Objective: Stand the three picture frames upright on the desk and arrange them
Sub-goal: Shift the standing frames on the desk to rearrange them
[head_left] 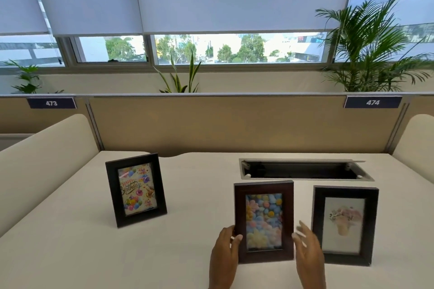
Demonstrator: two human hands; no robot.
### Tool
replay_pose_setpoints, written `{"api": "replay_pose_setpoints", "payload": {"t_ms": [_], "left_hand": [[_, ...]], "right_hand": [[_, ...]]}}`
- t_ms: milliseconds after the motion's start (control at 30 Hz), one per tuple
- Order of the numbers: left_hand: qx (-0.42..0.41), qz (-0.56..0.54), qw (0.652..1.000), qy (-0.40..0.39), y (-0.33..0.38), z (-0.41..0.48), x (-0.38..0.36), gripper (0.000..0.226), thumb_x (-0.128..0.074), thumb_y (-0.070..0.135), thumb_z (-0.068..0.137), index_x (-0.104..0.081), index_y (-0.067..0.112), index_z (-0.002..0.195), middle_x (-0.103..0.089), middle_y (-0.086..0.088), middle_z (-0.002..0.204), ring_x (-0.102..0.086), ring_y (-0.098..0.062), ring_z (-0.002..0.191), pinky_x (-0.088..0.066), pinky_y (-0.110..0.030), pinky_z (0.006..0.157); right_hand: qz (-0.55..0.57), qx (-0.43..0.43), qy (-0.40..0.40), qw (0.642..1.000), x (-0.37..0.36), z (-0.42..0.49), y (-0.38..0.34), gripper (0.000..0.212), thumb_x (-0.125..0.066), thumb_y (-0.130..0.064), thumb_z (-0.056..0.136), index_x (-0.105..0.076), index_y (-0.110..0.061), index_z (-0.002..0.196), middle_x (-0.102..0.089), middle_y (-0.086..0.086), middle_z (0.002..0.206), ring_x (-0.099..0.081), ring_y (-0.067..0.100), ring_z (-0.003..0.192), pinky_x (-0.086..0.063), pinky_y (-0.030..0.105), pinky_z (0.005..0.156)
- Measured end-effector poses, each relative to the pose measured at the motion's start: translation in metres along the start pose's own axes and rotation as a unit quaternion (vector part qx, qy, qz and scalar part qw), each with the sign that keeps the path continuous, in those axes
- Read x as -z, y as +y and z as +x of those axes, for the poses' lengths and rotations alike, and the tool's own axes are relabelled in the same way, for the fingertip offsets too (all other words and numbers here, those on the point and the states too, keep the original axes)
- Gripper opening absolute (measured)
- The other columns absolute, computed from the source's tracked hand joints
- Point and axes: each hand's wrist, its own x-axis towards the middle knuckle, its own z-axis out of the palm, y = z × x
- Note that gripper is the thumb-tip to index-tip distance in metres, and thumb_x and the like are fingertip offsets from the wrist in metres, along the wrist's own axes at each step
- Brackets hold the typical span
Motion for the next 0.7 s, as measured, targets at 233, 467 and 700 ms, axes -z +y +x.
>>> {"api": "replay_pose_setpoints", "payload": {"t_ms": [233, 467, 700], "left_hand": [[0.015, 0.036, 0.998, -0.040, -0.008, -0.004, 0.000, 0.028, -0.048, 0.020, 0.095, -0.055, 0.011, 0.120, -0.060, -0.003, 0.113, -0.060, -0.017, 0.098, -0.044, -0.020, 0.079], [0.063, 0.026, 0.997, 0.021, -0.013, 0.017, 0.020, 0.026, -0.051, 0.012, 0.093, -0.059, 0.008, 0.118, -0.065, -0.007, 0.113, -0.061, -0.019, 0.099, -0.043, -0.018, 0.080], [0.113, 0.018, 0.988, 0.102, -0.030, 0.062, 0.064, 0.030, -0.047, 0.007, 0.095, -0.055, 0.000, 0.123, -0.064, -0.015, 0.119, -0.059, -0.025, 0.108, -0.043, -0.020, 0.083]], "right_hand": [[0.024, -0.090, -0.088, 0.992, 0.002, 0.004, 0.036, 0.036, -0.063, 0.010, 0.079, -0.058, 0.006, 0.115, -0.062, 0.023, 0.110, -0.057, 0.026, 0.089, -0.038, -0.009, 0.061], [-0.020, -0.040, -0.111, 0.993, -0.031, 0.020, 0.016, 0.029, -0.063, 0.004, 0.080, -0.060, 0.003, 0.109, -0.066, 0.018, 0.098, -0.059, 0.028, 0.083, -0.045, 0.017, 0.067], [0.006, -0.001, -0.135, 0.991, -0.105, 0.033, -0.030, 0.022, -0.055, 0.005, 0.085, -0.058, -0.002, 0.106, -0.063, 0.009, 0.095, -0.059, 0.027, 0.086, -0.050, 0.031, 0.077]]}}
